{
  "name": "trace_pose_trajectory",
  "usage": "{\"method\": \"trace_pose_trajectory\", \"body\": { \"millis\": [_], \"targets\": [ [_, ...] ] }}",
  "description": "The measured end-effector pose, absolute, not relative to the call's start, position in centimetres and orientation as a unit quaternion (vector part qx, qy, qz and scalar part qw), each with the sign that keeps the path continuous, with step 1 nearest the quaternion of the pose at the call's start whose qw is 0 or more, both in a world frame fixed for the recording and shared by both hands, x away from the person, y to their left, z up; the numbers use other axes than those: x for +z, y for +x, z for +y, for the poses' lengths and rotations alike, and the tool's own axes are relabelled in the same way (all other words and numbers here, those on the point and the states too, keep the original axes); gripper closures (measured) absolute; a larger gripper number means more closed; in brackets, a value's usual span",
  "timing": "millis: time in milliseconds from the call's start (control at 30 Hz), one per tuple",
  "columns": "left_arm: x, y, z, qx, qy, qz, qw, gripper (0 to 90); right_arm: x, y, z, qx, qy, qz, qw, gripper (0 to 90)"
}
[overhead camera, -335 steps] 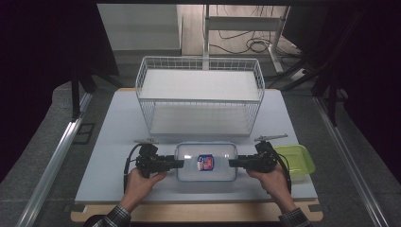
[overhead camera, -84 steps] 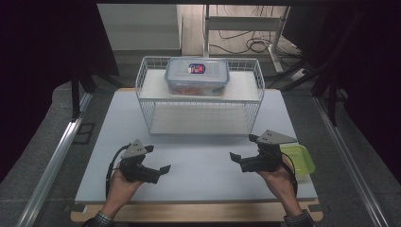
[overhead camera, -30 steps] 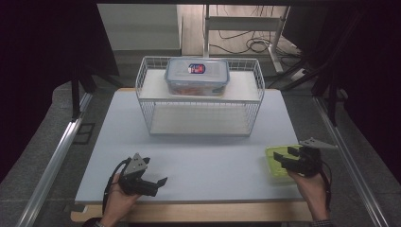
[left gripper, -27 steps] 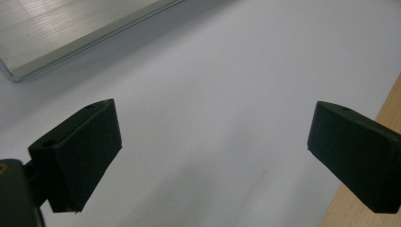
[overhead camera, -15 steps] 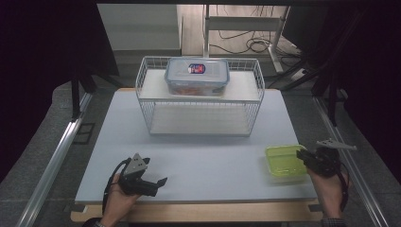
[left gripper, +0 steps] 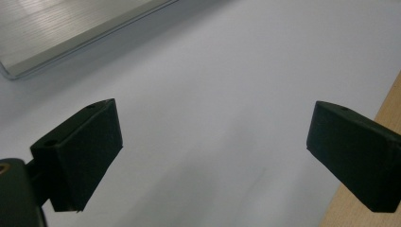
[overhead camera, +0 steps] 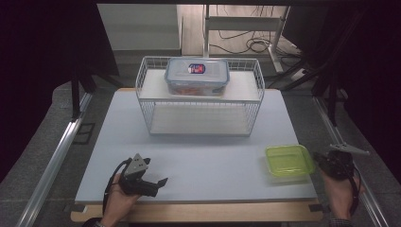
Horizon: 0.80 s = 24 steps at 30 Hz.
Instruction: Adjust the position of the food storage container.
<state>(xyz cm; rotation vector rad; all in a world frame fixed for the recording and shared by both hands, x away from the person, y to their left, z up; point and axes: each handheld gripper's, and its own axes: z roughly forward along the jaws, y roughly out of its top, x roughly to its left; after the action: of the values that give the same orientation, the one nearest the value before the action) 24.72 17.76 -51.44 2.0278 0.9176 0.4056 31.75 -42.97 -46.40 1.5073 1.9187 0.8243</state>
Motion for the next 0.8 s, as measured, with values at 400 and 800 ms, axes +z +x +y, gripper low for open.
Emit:
{"method": "trace_pose_trajectory", "body": {
  "millis": [400, 800],
  "targets": [
    [-51.5, 24.7, 17.7, 0.161, 0.814, 0.365, 0.422, 4.4, -47.6, 32.1, -43.3, 0.288, 0.567, 0.729, 0.252, 87.9],
    [-51.5, 24.7, 17.5, 0.163, 0.818, 0.362, 0.416, 4.5, -47.8, 32.6, -40.2, 0.305, 0.556, 0.744, 0.209, 88.3]
  ]
}}
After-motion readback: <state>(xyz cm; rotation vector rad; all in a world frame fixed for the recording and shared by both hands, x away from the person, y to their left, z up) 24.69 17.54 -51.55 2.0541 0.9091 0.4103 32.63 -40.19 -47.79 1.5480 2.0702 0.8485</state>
